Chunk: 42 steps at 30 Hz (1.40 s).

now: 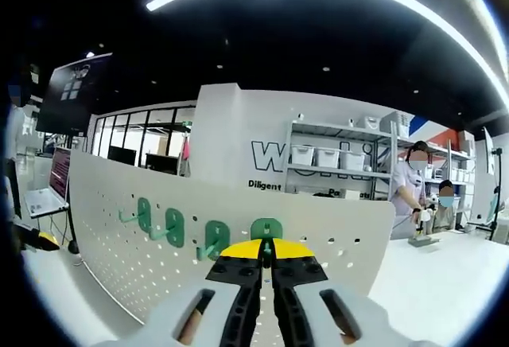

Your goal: Insert the hook assembly into the mounting plate slot until the hook locks in place.

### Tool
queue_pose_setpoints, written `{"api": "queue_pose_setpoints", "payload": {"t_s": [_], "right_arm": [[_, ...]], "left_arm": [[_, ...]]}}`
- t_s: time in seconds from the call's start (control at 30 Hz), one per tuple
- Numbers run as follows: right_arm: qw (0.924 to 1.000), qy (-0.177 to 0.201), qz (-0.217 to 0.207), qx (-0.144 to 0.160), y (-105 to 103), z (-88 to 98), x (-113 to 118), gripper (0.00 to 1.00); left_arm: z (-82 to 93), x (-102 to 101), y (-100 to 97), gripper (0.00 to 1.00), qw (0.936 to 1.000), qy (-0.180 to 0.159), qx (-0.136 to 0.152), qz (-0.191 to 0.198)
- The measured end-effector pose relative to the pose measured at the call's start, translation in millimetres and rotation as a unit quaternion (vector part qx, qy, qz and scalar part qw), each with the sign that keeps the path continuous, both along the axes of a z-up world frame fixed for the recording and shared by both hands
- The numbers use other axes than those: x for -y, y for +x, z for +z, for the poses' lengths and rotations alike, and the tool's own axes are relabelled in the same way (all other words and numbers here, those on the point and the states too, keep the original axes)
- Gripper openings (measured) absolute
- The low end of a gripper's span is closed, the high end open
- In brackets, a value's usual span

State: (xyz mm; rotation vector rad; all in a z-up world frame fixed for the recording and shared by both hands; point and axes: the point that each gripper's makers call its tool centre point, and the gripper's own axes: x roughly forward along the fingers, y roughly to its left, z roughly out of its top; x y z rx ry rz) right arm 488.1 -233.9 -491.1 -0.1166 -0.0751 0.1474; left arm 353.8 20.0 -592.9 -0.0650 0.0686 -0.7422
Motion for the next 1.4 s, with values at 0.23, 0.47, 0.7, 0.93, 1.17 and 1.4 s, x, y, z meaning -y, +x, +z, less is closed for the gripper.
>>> {"api": "queue_pose_setpoints", "payload": {"t_s": [0.23,0.47,0.7,0.93,1.17,1.4], "right_arm": [[1.0000,0.005,-0.001,-0.003,5.6,-2.3,-0.8,0.01],[0.9999,0.007,-0.006,-0.010,6.6,-9.7,1.9,0.01],[0.9999,0.005,-0.008,-0.011,8.0,-14.2,3.5,0.01],[0.9998,0.014,-0.010,-0.007,7.6,-13.7,5.7,0.01],[0.9998,0.019,-0.009,0.002,7.0,-10.3,5.3,0.01],[0.9998,0.018,-0.008,-0.004,8.3,-14.8,4.0,0.01]], "left_arm": [[2.5,-4.3,0.7,0.75,1.0000,0.005,0.003,0.005],[0.2,-6.8,0.9,0.75,1.0000,0.006,0.000,0.006],[-0.8,-9.1,1.1,0.74,1.0000,0.005,-0.002,0.008],[-1.8,-11.1,0.8,0.74,0.9999,0.007,-0.003,0.009],[-5.0,-10.3,0.8,0.74,0.9999,0.008,-0.006,0.008],[-8.3,-14.0,0.6,0.74,0.9998,0.009,-0.011,0.012]]}}
